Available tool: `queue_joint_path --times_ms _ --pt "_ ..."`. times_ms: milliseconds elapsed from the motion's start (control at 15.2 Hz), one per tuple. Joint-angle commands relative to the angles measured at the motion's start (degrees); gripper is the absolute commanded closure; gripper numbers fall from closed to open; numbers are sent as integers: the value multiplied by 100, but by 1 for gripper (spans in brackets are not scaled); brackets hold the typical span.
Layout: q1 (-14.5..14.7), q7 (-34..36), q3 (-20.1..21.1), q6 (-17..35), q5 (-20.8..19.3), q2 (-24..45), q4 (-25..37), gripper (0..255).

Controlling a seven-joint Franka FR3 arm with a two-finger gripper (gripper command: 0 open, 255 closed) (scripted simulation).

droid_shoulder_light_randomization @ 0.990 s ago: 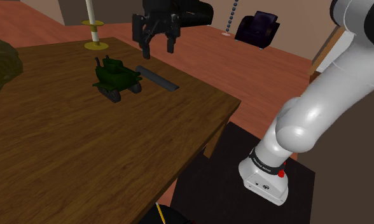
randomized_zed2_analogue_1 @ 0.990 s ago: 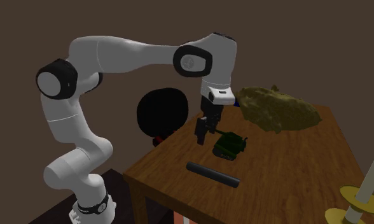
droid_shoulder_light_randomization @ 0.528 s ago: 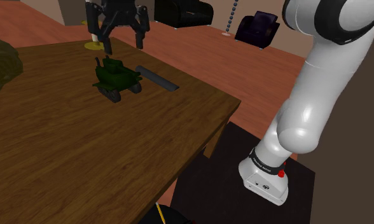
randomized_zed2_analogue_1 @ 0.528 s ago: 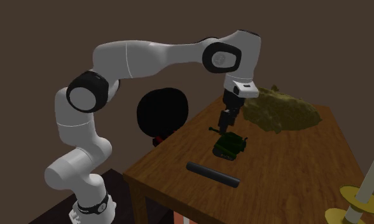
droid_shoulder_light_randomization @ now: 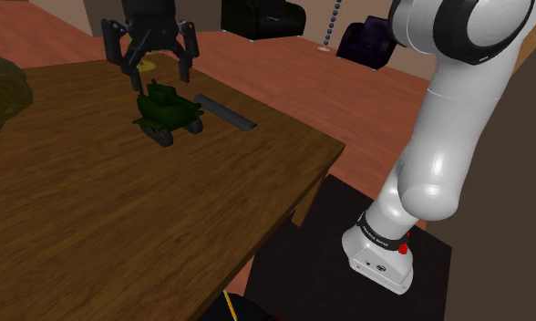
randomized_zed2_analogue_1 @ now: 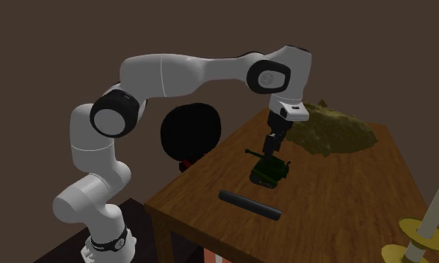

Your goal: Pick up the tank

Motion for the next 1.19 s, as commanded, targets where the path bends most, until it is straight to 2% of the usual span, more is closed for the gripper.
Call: queue_joint_path --times_ms 0,132,198,792,1122 --pt "-28 -28 -8 213 20 -46 -254 0" --pt "-28 -28 -9 214 20 -46 -255 0" --pt "-30 -28 -8 218 26 -60 -272 255" --pt "-28 -28 -9 213 20 -46 -254 255" --pt "36 28 6 -227 -38 86 308 255"
